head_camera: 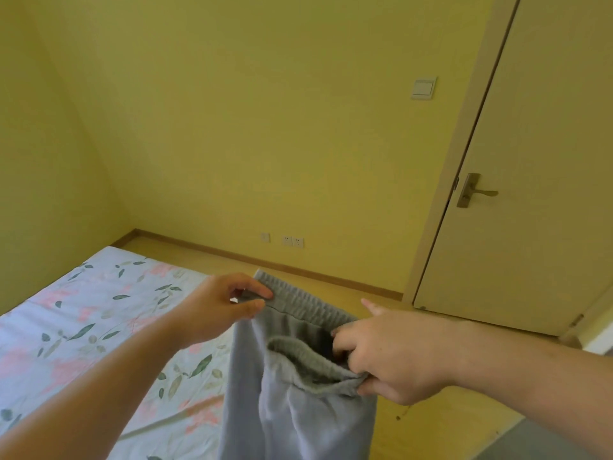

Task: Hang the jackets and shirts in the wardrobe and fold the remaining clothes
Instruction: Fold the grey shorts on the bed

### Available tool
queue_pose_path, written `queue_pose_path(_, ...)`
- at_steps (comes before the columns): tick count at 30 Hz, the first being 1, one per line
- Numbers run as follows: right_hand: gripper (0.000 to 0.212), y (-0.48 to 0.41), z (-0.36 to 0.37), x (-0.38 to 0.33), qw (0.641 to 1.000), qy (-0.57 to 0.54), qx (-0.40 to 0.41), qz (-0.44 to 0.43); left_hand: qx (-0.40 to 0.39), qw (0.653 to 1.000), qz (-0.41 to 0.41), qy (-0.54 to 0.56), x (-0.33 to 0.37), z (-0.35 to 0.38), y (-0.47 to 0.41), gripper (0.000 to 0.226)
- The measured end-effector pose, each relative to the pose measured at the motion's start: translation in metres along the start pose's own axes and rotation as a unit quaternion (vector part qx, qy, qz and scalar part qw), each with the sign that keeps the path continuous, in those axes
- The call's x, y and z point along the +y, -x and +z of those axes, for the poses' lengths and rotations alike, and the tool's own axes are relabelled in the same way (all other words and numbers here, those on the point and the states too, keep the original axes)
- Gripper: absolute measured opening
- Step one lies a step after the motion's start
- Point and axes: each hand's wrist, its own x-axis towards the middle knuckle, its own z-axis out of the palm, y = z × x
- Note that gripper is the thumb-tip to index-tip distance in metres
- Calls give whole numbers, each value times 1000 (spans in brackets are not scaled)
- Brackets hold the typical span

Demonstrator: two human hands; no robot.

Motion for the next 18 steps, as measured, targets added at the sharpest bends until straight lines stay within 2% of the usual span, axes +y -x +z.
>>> queue_pose_path(3, 29, 4, -8, -12, 999, 16, -39, -34, 50, 998, 1, -41, -14, 2, -11, 35)
queue_pose_path(7, 24, 4, -21, -31, 994, 63, -65, -62, 66, 998, -4, -17, -22, 15, -23, 39)
queue_pose_path(11, 27, 3, -34, -39, 991, 75, -66, -85, 74, 997, -6, -10, -20, 31, -39, 39)
queue_pose_path(14, 20, 2, -37, -43, 987, 112, -62, -101, 115, 993, -31, 23, -19, 27, -56, 40)
queue_pose_path(18, 24, -4, -34, -43, 981, 169, -22, -92, 137, 988, -54, 48, -16, 24, -67, 40)
